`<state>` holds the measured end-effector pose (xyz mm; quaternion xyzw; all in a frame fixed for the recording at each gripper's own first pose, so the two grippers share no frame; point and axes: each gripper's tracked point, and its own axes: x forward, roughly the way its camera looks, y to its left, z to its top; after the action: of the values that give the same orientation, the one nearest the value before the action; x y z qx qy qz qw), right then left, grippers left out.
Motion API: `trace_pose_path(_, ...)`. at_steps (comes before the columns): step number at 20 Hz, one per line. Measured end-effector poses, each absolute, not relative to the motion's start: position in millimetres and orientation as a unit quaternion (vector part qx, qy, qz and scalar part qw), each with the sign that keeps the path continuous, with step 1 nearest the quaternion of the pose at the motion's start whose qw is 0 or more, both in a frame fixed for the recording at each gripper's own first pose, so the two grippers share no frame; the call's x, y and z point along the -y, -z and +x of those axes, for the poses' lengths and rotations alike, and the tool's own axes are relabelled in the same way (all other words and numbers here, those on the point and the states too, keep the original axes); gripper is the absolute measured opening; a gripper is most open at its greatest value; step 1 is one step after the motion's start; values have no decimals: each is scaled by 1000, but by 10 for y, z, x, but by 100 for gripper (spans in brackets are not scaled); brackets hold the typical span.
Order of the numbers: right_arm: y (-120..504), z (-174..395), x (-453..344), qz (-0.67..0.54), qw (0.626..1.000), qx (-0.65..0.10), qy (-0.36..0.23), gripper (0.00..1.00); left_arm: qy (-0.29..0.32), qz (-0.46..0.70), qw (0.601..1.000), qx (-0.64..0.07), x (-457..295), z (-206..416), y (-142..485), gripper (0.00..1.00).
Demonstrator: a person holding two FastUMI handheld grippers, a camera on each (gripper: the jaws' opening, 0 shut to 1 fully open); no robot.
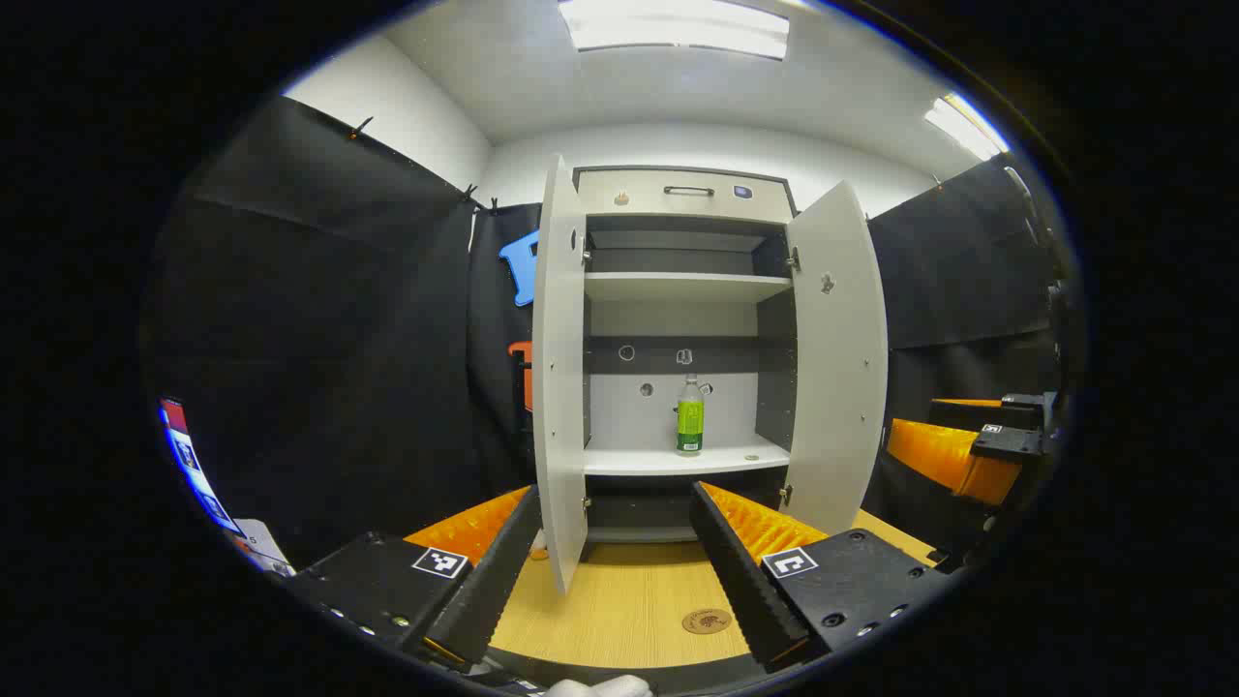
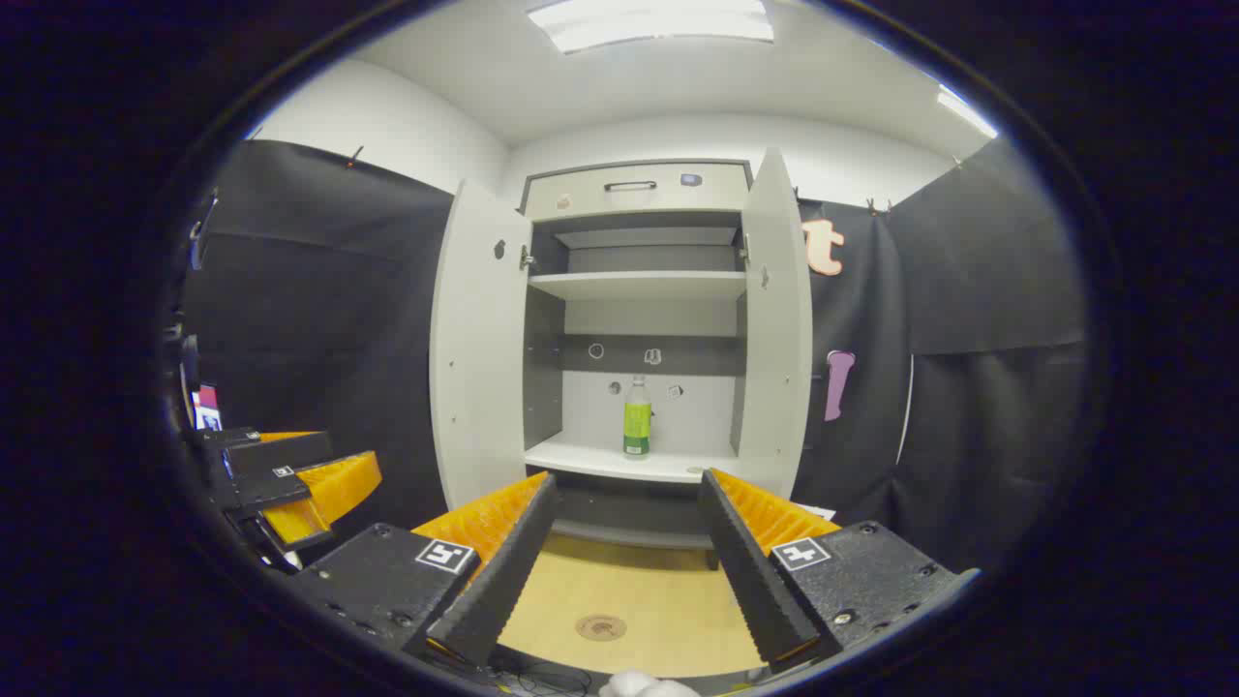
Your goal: Grasp the bottle in the cabinet with the left hand and place it on the coaster, then close the right door with the right hand and the left door with the left hand.
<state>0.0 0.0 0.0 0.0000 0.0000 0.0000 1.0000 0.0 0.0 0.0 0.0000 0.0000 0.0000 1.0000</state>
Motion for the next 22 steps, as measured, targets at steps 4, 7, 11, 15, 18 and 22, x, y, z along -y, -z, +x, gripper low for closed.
trace_pose_path(4,-35,20,-19,0,1000,4,-5,95,-14,0,1000,1,-93,14,-24,99)
trace_pose_path(7,-25,6,-10,0,1000,3,-2,97,-17,5,1000,1,-104,13,-31,95)
trace_pose_path(11,18,-4,4,2,1000,2,6,97,-18,6,1000,1,-117,12,-19,95)
trace_pose_path(15,48,6,4,3,1000,1,12,97,-17,13,1000,-2,-124,22,12,94)
trace_pose_path(18,79,32,16,7,1000,-1,18,97,-11,14,1000,-4,-116,29,23,94)
trace_pose_path(22,83,114,16,7,1000,-6,22,97,2,19,1000,-13,-78,174,110,94)
